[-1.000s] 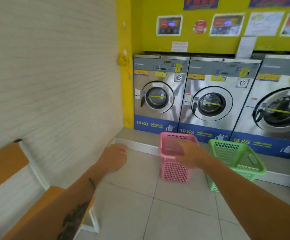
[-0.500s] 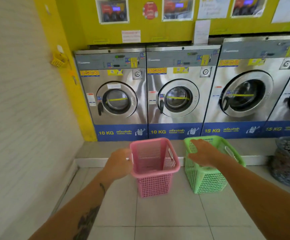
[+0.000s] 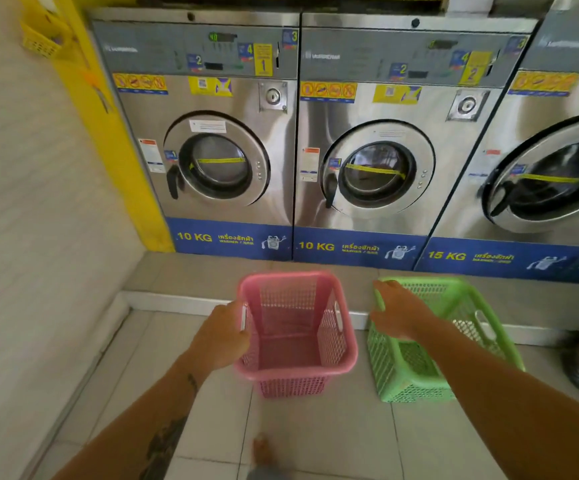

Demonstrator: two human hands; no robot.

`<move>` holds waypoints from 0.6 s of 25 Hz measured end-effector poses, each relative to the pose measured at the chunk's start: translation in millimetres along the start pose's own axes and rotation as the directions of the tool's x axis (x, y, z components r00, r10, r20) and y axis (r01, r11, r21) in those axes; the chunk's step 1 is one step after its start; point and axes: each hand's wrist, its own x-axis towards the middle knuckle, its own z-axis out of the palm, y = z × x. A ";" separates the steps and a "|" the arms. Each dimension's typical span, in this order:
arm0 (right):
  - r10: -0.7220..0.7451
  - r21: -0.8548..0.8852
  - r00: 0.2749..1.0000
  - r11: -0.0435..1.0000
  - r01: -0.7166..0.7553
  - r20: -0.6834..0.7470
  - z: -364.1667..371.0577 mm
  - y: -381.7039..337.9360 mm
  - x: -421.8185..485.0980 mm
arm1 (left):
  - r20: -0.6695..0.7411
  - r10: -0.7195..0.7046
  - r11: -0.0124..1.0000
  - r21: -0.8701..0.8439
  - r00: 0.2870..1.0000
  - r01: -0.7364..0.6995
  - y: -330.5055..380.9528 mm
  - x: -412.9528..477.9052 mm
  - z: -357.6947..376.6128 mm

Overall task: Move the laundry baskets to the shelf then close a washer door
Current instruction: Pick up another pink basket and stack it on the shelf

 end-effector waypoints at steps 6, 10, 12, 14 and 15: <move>0.091 -0.069 0.985 0.994 -0.082 0.145 51.2 20.3 139.9 | 0.166 -0.133 0.991 0.046 0.977 0.127 -47.9 147.4 50.3; 0.148 -0.066 0.967 0.988 -0.137 0.207 87.1 31.2 216.1 | 0.234 -0.155 0.983 0.135 0.960 0.126 -78.1 223.8 76.0; 0.152 -0.070 0.960 0.988 -0.140 0.236 115.6 37.0 253.2 | 0.219 -0.160 0.981 0.143 0.963 0.130 -103.3 261.1 96.3; 0.151 -0.061 0.961 0.988 -0.141 0.230 149.2 46.6 286.3 | 0.167 -0.171 0.972 0.187 0.971 0.139 -131.0 291.9 122.7; 0.152 -0.052 0.965 0.988 -0.144 0.212 167.7 53.2 301.2 | 0.127 -0.177 0.964 0.221 0.976 0.146 -146.1 305.0 137.9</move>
